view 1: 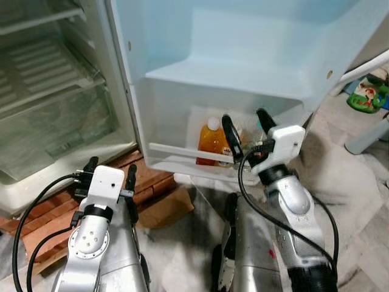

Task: Restocking fridge

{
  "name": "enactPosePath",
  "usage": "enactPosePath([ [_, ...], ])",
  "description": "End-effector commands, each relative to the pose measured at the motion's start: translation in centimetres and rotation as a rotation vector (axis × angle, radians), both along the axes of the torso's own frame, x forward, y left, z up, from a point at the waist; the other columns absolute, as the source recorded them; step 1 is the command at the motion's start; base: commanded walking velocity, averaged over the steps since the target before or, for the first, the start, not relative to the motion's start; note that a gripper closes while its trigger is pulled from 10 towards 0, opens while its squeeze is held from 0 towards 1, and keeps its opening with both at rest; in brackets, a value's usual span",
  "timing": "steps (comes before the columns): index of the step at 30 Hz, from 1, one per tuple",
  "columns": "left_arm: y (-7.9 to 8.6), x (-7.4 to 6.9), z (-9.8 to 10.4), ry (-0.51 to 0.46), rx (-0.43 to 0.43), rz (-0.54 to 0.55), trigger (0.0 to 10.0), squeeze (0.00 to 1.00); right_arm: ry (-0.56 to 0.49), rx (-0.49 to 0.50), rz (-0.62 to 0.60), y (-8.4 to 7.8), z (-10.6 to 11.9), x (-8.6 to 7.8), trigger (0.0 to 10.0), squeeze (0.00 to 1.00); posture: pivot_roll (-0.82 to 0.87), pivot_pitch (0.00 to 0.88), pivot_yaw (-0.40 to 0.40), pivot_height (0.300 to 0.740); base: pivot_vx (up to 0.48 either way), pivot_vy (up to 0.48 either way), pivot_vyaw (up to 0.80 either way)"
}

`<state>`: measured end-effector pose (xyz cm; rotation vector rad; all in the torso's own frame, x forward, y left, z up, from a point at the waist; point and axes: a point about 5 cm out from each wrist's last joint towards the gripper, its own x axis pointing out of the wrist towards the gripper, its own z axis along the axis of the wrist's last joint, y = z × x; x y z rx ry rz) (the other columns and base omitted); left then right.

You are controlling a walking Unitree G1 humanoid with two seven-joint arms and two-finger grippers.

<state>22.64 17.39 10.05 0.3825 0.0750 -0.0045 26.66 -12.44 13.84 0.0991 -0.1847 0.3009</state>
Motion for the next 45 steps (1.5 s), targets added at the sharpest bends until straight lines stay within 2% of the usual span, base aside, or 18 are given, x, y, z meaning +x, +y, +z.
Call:
enactPosePath([
  [1, -0.2, 0.3, 0.2, -0.013, 0.010, -0.013, 10.0, 0.00, 0.034, -0.007, -0.022, 0.0, -0.4, -0.3, 10.0, 0.98, 0.16, 0.040, -0.034, 0.451, 0.000, 0.000, 0.00],
  [2, -0.2, 0.4, 0.2, -0.015, 0.010, -0.013, 10.0, 0.00, 0.046, -0.013, -0.021, 0.2, -0.6, -0.4, 10.0, 0.53, 0.16, 0.040, -0.032, 0.451, 0.000, 0.000, 0.00],
  [3, -0.3, 0.6, 0.3, -0.018, 0.009, -0.012, 10.0, 0.00, 0.050, -0.024, -0.021, 0.3, -0.7, -0.4, 10.0, 0.00, 0.15, 0.033, -0.032, 0.451, 0.000, 0.000, 0.00],
  [11, -0.9, 0.7, 0.2, -0.023, 0.001, -0.026, 10.0, 0.00, 0.037, -0.001, 0.011, 0.1, -0.2, -0.7, 10.0, 0.00, 0.14, 0.027, -0.033, 0.451, 0.000, 0.000, 0.00],
  [24, -1.2, 0.8, 0.0, -0.026, -0.011, -0.029, 10.0, 0.00, 0.057, 0.006, -0.015, -0.5, -0.2, -0.6, 10.0, 0.00, 0.13, 0.025, -0.037, 0.546, 0.000, 0.000, 0.00],
  [30, -1.4, 0.7, -0.1, -0.023, -0.015, -0.041, 10.0, 0.00, 0.131, -0.005, -0.027, -1.1, -1.5, -1.4, 10.0, 0.00, 0.13, 0.028, -0.040, 0.586, 0.000, 0.000, 0.00],
  [37, -1.4, 0.8, -0.2, -0.018, -0.020, -0.048, 10.0, 0.00, 0.240, -0.026, -0.048, -1.8, -3.3, -2.2, 10.0, 0.00, 0.13, 0.027, -0.041, 0.586, 0.000, 0.000, 0.00],
  [42, -1.4, 0.9, -0.2, -0.015, -0.019, -0.052, 10.0, 0.00, 0.257, 0.004, -0.061, -2.0, -3.4, -2.3, 10.0, 0.00, 0.13, 0.025, -0.039, 0.586, -0.261, 0.000, 0.00],
  [45, -1.4, 0.9, -0.2, -0.016, -0.018, -0.052, 10.0, 0.00, 0.228, 0.027, -0.052, -2.1, -2.8, -2.4, 10.0, 0.00, 0.13, 0.023, -0.036, 0.586, -0.265, 0.000, 0.00],
])
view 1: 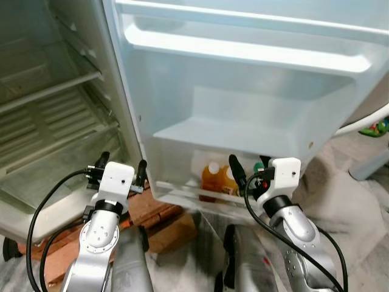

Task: Restocking fridge

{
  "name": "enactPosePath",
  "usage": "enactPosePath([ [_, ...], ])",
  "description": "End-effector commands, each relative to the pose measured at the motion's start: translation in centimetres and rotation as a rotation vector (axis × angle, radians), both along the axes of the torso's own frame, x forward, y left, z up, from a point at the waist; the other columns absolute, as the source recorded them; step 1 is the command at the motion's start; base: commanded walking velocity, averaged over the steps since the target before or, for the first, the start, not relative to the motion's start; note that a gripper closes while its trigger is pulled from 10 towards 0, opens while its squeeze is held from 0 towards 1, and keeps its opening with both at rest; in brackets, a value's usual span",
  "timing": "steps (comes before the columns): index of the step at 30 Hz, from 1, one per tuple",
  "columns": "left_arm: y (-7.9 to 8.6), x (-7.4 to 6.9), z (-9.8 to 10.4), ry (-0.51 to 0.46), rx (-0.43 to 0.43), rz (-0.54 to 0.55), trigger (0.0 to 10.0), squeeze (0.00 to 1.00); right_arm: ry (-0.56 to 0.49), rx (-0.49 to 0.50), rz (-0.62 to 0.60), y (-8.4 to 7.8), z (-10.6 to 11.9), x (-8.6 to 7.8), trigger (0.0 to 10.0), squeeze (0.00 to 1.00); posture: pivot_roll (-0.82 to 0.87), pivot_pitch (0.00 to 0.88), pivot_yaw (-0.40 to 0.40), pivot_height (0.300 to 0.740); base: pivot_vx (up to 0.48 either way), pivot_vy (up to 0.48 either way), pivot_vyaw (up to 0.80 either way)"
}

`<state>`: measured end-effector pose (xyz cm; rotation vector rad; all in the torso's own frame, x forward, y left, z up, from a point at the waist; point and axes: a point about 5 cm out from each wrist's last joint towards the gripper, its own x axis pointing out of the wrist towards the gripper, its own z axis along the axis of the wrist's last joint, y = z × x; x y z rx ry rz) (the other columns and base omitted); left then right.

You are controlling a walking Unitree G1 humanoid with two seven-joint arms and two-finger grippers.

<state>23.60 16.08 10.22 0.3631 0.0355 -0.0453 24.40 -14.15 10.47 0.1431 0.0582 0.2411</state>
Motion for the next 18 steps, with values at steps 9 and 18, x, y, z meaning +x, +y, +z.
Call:
enactPosePath([
  [9, 1.2, -1.8, 0.7, 0.014, -0.003, 0.035, 10.0, 0.00, 0.020, -0.061, -0.038, -2.9, -0.5, -2.7, 10.0, 0.00, 0.13, 0.017, -0.034, 0.626, -0.266, 0.000, 0.00],
  [18, 2.1, -3.7, 0.0, 0.069, -0.003, 0.063, 10.0, 0.00, 0.053, -0.074, -0.037, -3.4, -1.3, -3.1, 10.0, 0.00, 0.14, 0.004, -0.033, 0.686, -0.265, 0.000, 0.00],
])
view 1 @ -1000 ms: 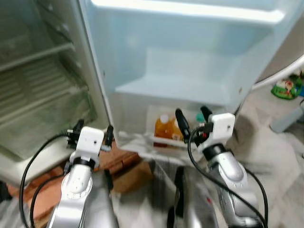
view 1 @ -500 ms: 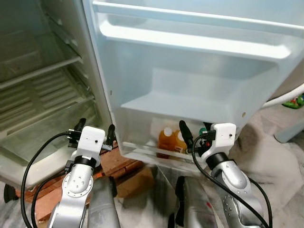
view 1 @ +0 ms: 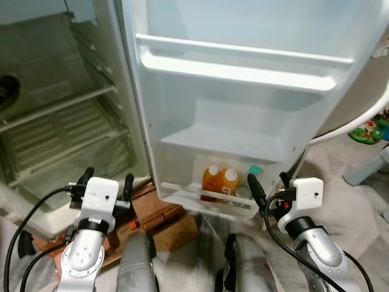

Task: Restocking fridge

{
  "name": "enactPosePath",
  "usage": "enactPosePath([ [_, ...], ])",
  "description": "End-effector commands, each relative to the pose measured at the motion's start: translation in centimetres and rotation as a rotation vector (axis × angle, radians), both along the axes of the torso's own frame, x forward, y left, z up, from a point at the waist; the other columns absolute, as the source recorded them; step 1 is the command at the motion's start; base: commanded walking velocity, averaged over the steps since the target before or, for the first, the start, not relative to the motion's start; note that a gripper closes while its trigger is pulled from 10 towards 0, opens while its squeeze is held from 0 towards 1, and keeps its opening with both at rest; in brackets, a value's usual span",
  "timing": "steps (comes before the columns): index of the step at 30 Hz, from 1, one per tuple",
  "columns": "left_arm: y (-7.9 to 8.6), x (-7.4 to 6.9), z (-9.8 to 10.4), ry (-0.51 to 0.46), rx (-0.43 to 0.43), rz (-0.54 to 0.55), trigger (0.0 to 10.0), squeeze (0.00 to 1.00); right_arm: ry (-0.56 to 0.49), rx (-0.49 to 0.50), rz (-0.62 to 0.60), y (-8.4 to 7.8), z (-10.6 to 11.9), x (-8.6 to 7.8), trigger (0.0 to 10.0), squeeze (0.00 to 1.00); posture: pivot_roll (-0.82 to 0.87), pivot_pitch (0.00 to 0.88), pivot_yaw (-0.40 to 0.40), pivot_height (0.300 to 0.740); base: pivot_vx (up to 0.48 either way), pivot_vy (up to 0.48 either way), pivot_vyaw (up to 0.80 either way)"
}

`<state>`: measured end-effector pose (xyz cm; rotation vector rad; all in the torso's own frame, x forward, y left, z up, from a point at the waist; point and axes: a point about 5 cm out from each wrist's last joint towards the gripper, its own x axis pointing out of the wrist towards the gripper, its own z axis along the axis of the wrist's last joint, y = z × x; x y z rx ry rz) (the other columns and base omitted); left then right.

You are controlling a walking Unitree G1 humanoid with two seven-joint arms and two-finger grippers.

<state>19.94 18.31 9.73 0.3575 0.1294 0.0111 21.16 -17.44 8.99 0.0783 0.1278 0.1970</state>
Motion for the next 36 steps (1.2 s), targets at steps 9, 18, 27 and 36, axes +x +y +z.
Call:
enactPosePath([
  [9, -0.3, 0.8, 0.9, -0.023, -0.001, -0.023, 10.0, 0.00, -0.046, 0.010, 0.014, 0.3, 0.7, 1.4, 10.0, 0.00, 0.14, 0.000, -0.036, 0.740, -0.252, 0.000, 0.00],
  [18, -0.4, 1.6, 0.7, -0.029, -0.002, -0.028, 10.0, 0.00, -0.061, 0.014, 0.014, 0.6, 0.6, 2.5, 10.0, 0.00, 0.15, 0.000, -0.040, 0.740, 0.000, 0.000, 0.00],
  [27, -0.5, 3.1, 1.5, -0.074, 0.002, -0.035, 10.0, 0.00, -0.104, 0.025, 0.032, 1.8, 1.1, 4.1, 10.0, 0.00, 0.16, 0.000, -0.034, 0.740, 0.000, 0.000, 0.00],
  [36, -1.1, 4.4, 2.2, -0.118, -0.002, -0.077, 10.0, 0.00, -0.160, 0.050, 0.104, 3.2, 2.4, 6.8, 10.0, 0.00, 0.18, 0.000, -0.054, 0.740, 0.000, -0.263, 0.00],
])
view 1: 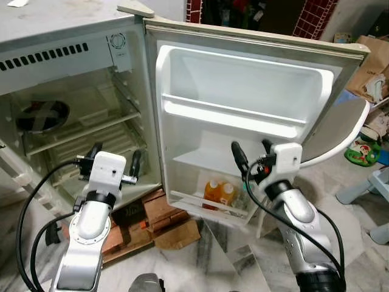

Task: Restocking fridge

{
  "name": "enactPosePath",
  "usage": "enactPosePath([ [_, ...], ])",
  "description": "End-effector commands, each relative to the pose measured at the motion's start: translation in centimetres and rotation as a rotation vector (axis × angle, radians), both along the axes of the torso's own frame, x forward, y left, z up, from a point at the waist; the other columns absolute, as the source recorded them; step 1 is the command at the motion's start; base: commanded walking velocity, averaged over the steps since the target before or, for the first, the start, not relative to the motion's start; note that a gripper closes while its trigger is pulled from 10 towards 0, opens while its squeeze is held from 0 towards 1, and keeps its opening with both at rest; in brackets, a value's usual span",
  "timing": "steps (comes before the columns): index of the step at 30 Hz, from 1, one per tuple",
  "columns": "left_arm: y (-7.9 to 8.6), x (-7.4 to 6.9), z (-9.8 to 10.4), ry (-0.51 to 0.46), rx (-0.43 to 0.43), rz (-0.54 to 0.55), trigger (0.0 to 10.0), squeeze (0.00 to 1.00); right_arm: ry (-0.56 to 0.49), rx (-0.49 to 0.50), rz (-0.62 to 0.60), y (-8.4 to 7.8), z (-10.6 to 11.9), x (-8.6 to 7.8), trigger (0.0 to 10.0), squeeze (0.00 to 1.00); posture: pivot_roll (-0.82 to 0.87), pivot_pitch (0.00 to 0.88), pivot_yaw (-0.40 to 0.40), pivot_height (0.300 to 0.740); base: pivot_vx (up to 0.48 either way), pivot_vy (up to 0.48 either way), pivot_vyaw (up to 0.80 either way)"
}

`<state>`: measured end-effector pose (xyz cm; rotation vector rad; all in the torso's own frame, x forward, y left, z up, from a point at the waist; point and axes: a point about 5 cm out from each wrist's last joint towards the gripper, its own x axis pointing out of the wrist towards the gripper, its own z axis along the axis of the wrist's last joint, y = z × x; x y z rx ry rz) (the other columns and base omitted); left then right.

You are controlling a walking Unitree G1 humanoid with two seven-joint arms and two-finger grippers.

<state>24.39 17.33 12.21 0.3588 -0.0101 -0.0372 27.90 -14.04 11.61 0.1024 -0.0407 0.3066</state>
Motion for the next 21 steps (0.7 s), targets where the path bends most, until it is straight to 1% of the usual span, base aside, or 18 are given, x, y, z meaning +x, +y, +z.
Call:
enactPosePath([
  [1, -0.1, -0.3, -0.5, 0.021, -0.001, -0.001, 10.0, 0.00, 0.004, -0.007, 0.024, 0.2, -0.1, 0.2, 10.0, 0.00, 0.18, 0.000, -0.053, 0.740, 0.000, -0.480, 0.00],
  [6, -0.6, -0.8, -1.4, 0.057, -0.009, -0.009, 10.0, 0.00, 0.032, 0.004, 0.063, 0.7, -0.6, 0.1, 10.0, 0.00, 0.18, 0.000, -0.053, 0.740, 0.000, -0.480, 0.00],
  [7, -0.9, -1.0, -1.6, 0.064, -0.009, -0.018, 10.0, 0.00, 0.072, 0.005, 0.078, 0.8, -1.3, -0.2, 10.0, 0.00, 0.18, 0.000, -0.055, 0.740, 0.000, -0.480, 0.00],
  [11, -1.3, -1.2, -1.9, 0.076, -0.006, -0.032, 10.0, 0.00, 0.131, 0.006, 0.081, 0.9, -2.4, -0.8, 10.0, 0.00, 0.17, 0.000, -0.067, 0.740, 0.000, -0.480, 0.00],
  [13, -1.3, -1.2, -2.2, 0.083, -0.009, -0.029, 10.0, 0.00, 0.117, 0.028, 0.085, 1.0, -2.4, -0.9, 10.0, 0.00, 0.17, 0.000, -0.080, 0.740, 0.000, -0.480, 0.00],
  [16, -1.1, -1.1, -3.1, 0.112, -0.024, -0.006, 10.0, 0.00, 0.108, -0.010, 0.032, 0.7, -2.6, -0.7, 10.0, 0.00, 0.16, 0.000, -0.080, 0.740, 0.000, -0.480, 0.00],
  [17, -1.0, -0.9, -3.4, 0.118, -0.028, 0.002, 10.0, 0.00, 0.116, -0.018, -0.021, 0.3, -2.7, -0.4, 10.0, 0.00, 0.15, 0.000, -0.076, 0.740, 0.000, -0.480, 0.00],
  [20, -0.9, -0.5, -3.0, 0.104, -0.025, 0.008, 10.0, 0.00, 0.138, -0.030, -0.084, -0.3, -2.6, 0.1, 10.0, 0.00, 0.15, 0.000, -0.068, 0.740, 0.000, -0.480, 0.00],
  [21, -0.8, -0.4, -2.9, 0.100, -0.022, 0.009, 10.0, 0.00, 0.128, -0.059, -0.106, -0.6, -2.4, 0.2, 10.0, 0.00, 0.15, 0.000, -0.068, 0.740, 0.000, -0.480, 0.00],
])
